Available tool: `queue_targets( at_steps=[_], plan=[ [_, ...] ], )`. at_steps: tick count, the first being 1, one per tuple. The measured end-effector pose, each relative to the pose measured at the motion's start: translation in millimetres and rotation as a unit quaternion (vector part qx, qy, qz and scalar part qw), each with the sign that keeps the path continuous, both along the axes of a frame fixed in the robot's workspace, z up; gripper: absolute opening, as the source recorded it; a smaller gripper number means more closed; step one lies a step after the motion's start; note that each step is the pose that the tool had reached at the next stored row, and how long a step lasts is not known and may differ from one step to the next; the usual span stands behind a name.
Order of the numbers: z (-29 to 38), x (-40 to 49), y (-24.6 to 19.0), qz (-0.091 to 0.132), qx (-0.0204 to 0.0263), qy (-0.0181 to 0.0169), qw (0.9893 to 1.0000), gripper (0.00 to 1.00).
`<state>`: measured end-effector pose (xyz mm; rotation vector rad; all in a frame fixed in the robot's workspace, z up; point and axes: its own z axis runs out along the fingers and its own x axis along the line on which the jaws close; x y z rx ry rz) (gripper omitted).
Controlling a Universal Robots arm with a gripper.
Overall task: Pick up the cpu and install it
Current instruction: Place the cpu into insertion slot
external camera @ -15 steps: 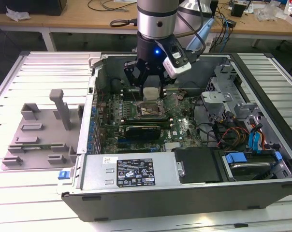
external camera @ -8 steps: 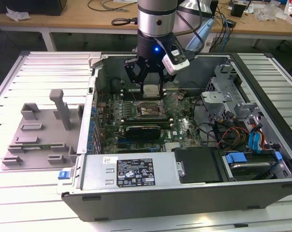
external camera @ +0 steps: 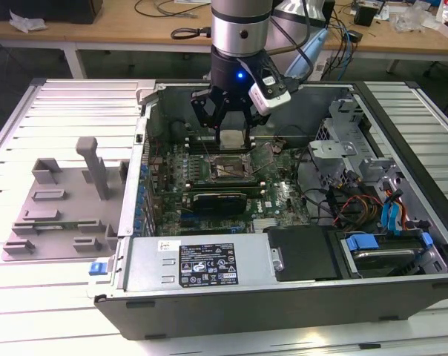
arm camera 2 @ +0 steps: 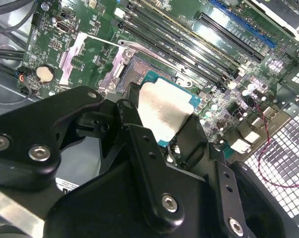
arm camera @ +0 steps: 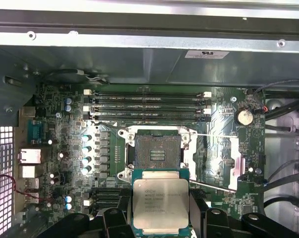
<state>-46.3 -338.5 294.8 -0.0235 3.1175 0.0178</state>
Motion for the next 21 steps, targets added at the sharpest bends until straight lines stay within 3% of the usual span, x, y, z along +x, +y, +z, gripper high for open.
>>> queue_targets(
  at_steps=[5,8,10,12,13,15,17,18,19,20,21],
  plan=[
    [0.0,0.0,0.1,0.0,0.0,0.0,1.0,0.55],
    [-0.2,0.0,0.1,-0.029,0.0001,0.0,0.9996,0.55],
    [-0.3,0.0,0.1,-0.066,0.0001,0.0,0.9978,0.55],
    [-0.4,0.0,0.1,-0.085,0.0,0.0,0.9964,0.55],
    [-0.4,0.0,0.1,-0.099,0.0001,0.0,0.9951,0.55],
    [-0.6,0.0,0.1,-0.145,0.0,0.0,0.9894,0.55],
    [-0.8,0.0,0.1,-0.173,0.0,0.0,0.9849,0.55],
    [-0.9,0.0,0.1,-0.195,0.0001,0.0,0.9809,0.55],
    [-0.9,0.0,0.1,-0.206,0.0001,0.0,0.9786,0.55],
    [-0.9,0.0,0.1,-0.213,0.0001,0.0,0.9771,0.55],
    [-1.0,0.0,0.1,-0.23,0.0,0.0,0.9732,0.55]
  ],
)
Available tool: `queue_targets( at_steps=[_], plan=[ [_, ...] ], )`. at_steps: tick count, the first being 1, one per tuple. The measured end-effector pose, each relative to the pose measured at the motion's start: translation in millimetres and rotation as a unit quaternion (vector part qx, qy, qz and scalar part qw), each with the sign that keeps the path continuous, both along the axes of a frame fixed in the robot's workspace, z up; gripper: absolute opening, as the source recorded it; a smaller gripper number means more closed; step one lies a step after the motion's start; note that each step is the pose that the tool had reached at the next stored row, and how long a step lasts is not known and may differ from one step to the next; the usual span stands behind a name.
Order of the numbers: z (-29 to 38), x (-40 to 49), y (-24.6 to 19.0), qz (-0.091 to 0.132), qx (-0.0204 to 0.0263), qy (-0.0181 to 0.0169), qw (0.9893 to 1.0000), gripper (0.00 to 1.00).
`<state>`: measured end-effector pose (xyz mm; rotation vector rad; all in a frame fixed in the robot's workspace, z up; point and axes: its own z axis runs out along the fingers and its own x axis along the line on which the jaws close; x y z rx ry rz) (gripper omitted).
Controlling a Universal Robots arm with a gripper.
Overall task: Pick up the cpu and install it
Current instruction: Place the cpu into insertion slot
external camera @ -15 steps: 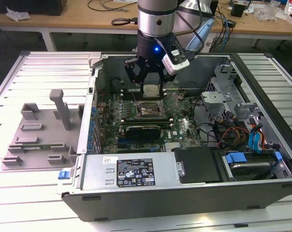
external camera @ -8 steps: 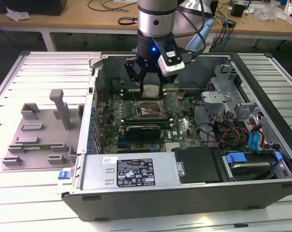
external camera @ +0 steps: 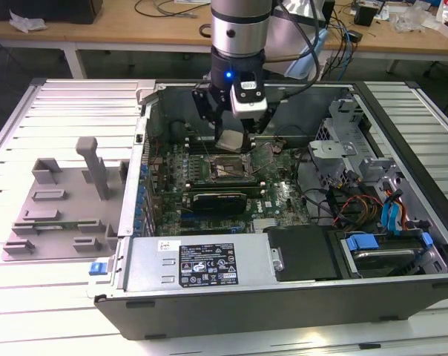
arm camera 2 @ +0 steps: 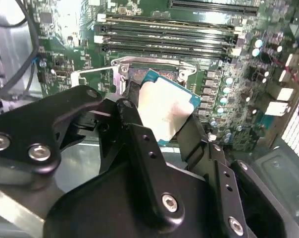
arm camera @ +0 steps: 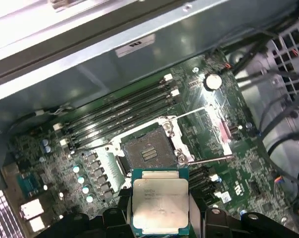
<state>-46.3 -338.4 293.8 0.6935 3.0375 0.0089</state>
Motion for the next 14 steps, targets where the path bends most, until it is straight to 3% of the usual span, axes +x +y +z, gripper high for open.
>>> queue_targets(
  at_steps=[1,3,6,8,11,13,14],
  plan=[
    [-0.1,0.0,0.0,-0.017,0.0,0.0,0.9998,0.55],
    [-0.2,0.0,0.0,-0.059,0.0,0.0,0.9983,0.55],
    [-0.2,0.0,0.0,-0.088,0.0,0.0,0.9961,0.55],
    [-0.3,0.0,0.0,-0.12,0.0,0.0,0.9927,0.55],
    [-0.3,0.0,0.0,-0.148,0.0,0.0,0.9889,0.55],
    [-0.4,0.0,0.0,-0.182,0.0,0.0,0.9833,0.55],
    [-0.3,0.0,0.0,-0.189,0.0,0.0,0.9819,0.55]
  ],
)
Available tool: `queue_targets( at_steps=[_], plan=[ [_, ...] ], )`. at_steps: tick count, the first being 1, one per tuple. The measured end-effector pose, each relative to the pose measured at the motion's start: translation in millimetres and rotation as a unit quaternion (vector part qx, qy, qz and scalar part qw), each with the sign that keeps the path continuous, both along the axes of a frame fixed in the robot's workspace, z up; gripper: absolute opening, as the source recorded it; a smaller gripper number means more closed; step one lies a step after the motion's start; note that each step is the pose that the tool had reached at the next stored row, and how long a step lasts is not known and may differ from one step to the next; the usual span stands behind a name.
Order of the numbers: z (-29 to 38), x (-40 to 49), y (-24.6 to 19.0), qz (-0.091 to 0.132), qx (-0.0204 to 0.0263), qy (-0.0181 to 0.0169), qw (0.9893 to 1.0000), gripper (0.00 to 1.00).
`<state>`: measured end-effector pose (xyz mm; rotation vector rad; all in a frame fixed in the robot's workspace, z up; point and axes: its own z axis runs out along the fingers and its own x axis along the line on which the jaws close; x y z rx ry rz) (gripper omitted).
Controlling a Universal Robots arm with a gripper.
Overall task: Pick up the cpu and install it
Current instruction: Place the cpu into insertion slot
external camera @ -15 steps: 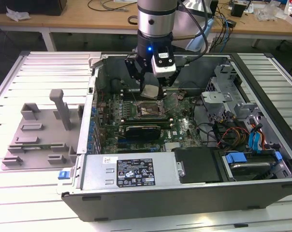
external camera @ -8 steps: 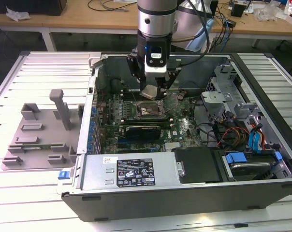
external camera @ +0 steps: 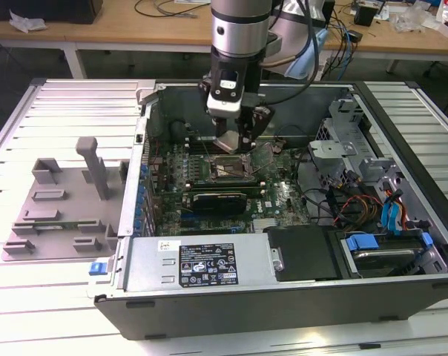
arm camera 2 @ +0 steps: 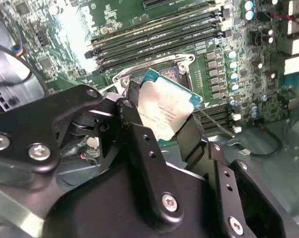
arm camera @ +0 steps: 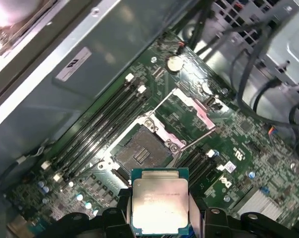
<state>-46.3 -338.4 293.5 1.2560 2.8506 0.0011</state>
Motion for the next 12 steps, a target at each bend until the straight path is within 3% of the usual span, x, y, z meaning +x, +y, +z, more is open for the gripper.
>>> queue_targets(
  at_steps=[3,7,10,11,12],
  plan=[
    [0.0,0.0,0.0,-0.031,0.0,0.0,0.9995,0.55],
    [-0.1,0.0,0.0,-0.071,0.0,0.0,0.9975,0.55],
    [-0.1,0.0,0.0,-0.1,0.0,0.0,0.995,0.55],
    [-0.2,0.0,0.0,-0.113,0.0,0.0,0.9936,0.55],
    [-0.2,0.0,0.0,-0.131,0.0,0.0,0.9914,0.55]
  ],
)
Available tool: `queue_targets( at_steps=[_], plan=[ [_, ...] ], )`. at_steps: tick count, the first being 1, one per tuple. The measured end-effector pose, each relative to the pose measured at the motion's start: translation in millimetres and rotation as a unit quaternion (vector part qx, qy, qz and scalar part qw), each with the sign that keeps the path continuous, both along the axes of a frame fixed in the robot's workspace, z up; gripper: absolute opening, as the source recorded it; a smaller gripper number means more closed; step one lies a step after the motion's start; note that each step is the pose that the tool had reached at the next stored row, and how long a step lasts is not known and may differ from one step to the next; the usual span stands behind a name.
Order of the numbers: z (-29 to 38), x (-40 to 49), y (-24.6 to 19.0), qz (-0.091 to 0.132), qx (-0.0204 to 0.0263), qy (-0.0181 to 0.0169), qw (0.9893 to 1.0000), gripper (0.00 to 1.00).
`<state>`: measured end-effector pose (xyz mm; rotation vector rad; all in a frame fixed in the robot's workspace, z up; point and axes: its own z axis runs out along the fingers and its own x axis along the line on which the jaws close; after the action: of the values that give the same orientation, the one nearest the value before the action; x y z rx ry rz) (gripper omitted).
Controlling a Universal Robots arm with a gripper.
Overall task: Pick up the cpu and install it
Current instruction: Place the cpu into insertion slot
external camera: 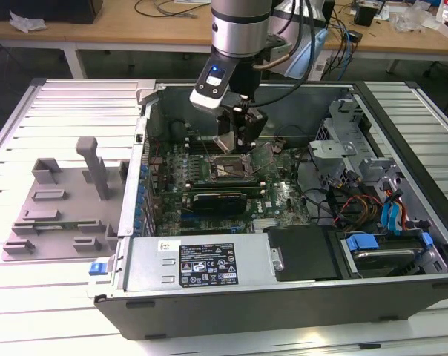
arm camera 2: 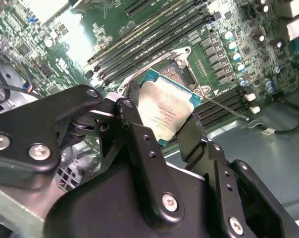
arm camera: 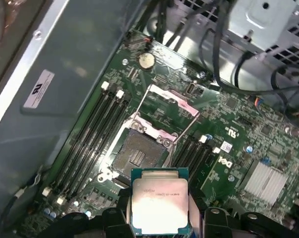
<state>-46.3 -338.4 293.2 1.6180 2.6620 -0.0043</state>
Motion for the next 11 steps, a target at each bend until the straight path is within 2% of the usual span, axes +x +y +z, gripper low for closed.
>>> queue_targets(
  at_steps=[3,5,6,7,9,10,11],
  plan=[
    [-0.1,0.0,0.0,-0.03,0.0,0.0,0.9995,0.55],
    [-0.2,0.0,0.0,-0.063,0.0,0.0,0.998,0.55],
    [-0.2,0.0,0.0,-0.071,0.0,0.0,0.9975,0.55],
    [-0.3,0.0,0.0,-0.086,0.0,0.0,0.9963,0.55],
    [-0.4,0.0,0.0,-0.116,-0.0001,0.0,0.9933,0.55],
    [-0.5,0.0,0.0,-0.138,0.0,0.0,0.9904,0.55],
    [-0.6,0.0,0.0,-0.161,-0.0001,0.0,0.987,0.55]
  ],
)
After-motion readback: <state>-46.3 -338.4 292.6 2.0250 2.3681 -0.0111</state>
